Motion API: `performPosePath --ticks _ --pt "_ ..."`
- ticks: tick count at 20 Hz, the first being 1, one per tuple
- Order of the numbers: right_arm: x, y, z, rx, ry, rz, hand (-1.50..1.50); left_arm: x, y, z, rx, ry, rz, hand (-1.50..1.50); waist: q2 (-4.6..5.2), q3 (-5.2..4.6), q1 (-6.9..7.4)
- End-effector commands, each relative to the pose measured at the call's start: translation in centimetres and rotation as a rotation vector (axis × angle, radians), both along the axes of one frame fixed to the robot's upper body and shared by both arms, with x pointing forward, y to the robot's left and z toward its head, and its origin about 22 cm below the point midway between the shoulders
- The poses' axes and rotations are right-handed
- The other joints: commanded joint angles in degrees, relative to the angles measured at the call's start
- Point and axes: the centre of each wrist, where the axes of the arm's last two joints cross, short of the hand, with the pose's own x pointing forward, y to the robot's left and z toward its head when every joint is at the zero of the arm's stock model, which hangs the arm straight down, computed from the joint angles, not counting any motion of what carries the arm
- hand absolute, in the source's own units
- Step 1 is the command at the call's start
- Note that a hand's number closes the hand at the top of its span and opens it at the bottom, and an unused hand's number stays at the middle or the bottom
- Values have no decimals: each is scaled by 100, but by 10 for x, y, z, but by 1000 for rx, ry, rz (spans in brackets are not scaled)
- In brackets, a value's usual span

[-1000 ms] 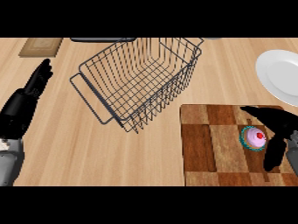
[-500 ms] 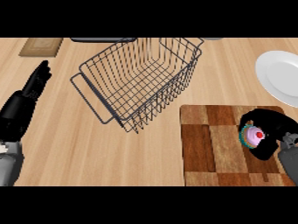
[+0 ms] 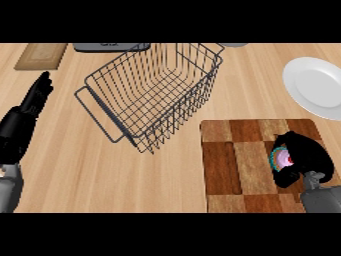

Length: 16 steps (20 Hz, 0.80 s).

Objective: Pick the cupcake from the cutting board and place it in the basket

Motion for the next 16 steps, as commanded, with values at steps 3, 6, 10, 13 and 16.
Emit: performPosePath --ticks 3,6,10,13,16 --pt "-51 22 -7 -155 -103 -326 150 -6 6 8 9 -6 -4 0 66 63 16" --pt "-66 39 10 -208 -212 -405 150 -7 1 3 13 -2 -16 0 91 64 80" --pt "-78 52 54 -163 -523 -440 150 5 -12 2 -14 6 -1 0 82 65 -12" --pt "-70 68 104 -43 -796 -458 150 2 7 14 7 4 -19 0 62 63 96" --pt "-81 85 137 119 -974 -407 150 1 -9 11 -3 6 -24 0 67 70 159"
